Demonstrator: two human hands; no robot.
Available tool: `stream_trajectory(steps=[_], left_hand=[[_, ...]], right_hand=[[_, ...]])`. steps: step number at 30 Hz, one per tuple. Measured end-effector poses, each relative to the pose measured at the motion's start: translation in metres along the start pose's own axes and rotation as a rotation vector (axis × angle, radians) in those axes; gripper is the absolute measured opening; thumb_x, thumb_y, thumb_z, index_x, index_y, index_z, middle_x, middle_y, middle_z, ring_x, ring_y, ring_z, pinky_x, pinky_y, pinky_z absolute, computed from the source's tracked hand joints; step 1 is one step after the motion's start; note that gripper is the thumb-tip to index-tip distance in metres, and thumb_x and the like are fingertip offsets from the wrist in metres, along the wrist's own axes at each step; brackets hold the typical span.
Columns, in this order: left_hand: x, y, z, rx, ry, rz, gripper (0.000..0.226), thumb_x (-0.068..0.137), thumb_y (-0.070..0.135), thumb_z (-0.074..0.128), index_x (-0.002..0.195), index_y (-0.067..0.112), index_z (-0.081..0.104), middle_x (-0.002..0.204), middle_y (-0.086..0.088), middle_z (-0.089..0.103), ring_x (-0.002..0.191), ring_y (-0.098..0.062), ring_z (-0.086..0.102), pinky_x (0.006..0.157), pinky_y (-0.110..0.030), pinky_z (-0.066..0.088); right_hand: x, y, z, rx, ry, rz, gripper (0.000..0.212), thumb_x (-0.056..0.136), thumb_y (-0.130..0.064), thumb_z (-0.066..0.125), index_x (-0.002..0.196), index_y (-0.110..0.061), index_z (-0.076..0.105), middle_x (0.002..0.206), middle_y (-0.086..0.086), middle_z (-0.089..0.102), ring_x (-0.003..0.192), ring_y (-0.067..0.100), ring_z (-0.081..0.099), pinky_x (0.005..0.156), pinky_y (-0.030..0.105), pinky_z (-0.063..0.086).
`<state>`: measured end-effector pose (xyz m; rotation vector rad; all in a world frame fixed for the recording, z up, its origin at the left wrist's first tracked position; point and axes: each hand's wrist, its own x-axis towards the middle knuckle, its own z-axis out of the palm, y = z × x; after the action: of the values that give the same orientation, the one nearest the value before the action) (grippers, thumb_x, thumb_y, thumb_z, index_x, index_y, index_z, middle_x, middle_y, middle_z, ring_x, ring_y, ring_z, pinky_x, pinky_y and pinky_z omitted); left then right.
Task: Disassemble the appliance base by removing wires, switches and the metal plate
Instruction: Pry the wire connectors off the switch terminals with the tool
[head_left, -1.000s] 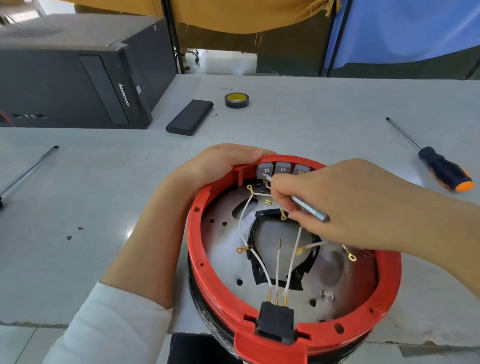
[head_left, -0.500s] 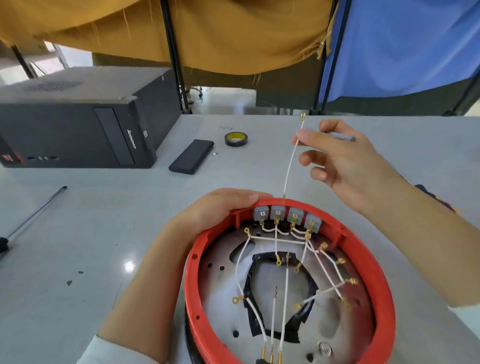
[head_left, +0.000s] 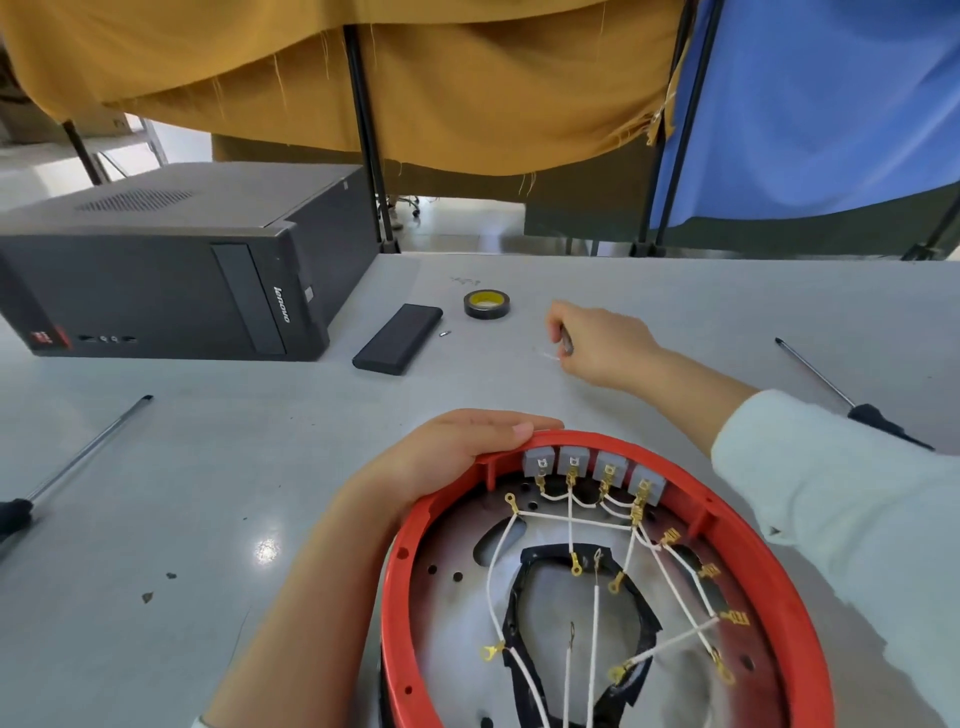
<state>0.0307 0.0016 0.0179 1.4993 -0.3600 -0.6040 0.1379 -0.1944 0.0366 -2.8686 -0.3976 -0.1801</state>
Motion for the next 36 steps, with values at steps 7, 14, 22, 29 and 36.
stream_trajectory(steps=[7,14,22,29,36], left_hand=[[0.001,-0.001,-0.001,0.030,-0.007,0.021,0.028,0.095,0.016,0.047,0.116,0.018,0.066,0.117,0.002,0.068,0.110,-0.007,0.062,0.082,-0.009,0.046],[0.002,0.000,-0.002,0.109,0.005,0.049,0.027,0.095,0.015,0.047,0.109,0.026,0.068,0.114,0.011,0.069,0.108,0.001,0.061,0.081,-0.005,0.043],[0.002,0.001,-0.002,0.151,0.007,0.042,0.028,0.096,0.016,0.046,0.113,0.026,0.066,0.116,0.012,0.067,0.111,0.001,0.059,0.085,-0.005,0.042],[0.002,0.002,-0.001,0.076,-0.020,0.043,0.028,0.095,0.013,0.044,0.115,0.018,0.064,0.112,0.008,0.070,0.105,-0.001,0.063,0.078,-0.005,0.045],[-0.001,0.003,0.002,0.056,0.010,0.051,0.029,0.096,0.009,0.042,0.116,0.012,0.063,0.106,0.001,0.072,0.100,-0.008,0.067,0.077,-0.011,0.048]], right_hand=[[-0.017,0.037,0.020,0.019,0.029,-0.096,0.021,0.085,-0.015,0.053,0.088,-0.031,0.041,0.080,-0.016,0.055,0.072,0.006,0.052,0.052,0.024,0.029],[-0.024,0.066,0.024,-0.100,0.025,-0.071,0.021,0.086,-0.017,0.051,0.090,-0.032,0.037,0.084,-0.014,0.057,0.072,0.009,0.053,0.052,0.025,0.033],[0.006,0.060,0.031,-0.110,0.068,-0.051,0.021,0.086,-0.008,0.047,0.091,-0.027,0.039,0.086,-0.003,0.059,0.074,0.019,0.054,0.056,0.029,0.035],[-0.026,0.029,-0.001,0.133,0.154,-0.106,0.013,0.095,-0.040,0.048,0.095,-0.028,0.044,0.084,-0.003,0.061,0.070,0.010,0.057,0.056,0.028,0.045],[-0.105,-0.040,-0.049,0.905,0.073,-0.127,0.045,0.096,-0.050,0.034,0.089,-0.023,0.069,0.064,-0.001,0.065,0.050,0.010,0.045,0.041,0.009,0.032]])
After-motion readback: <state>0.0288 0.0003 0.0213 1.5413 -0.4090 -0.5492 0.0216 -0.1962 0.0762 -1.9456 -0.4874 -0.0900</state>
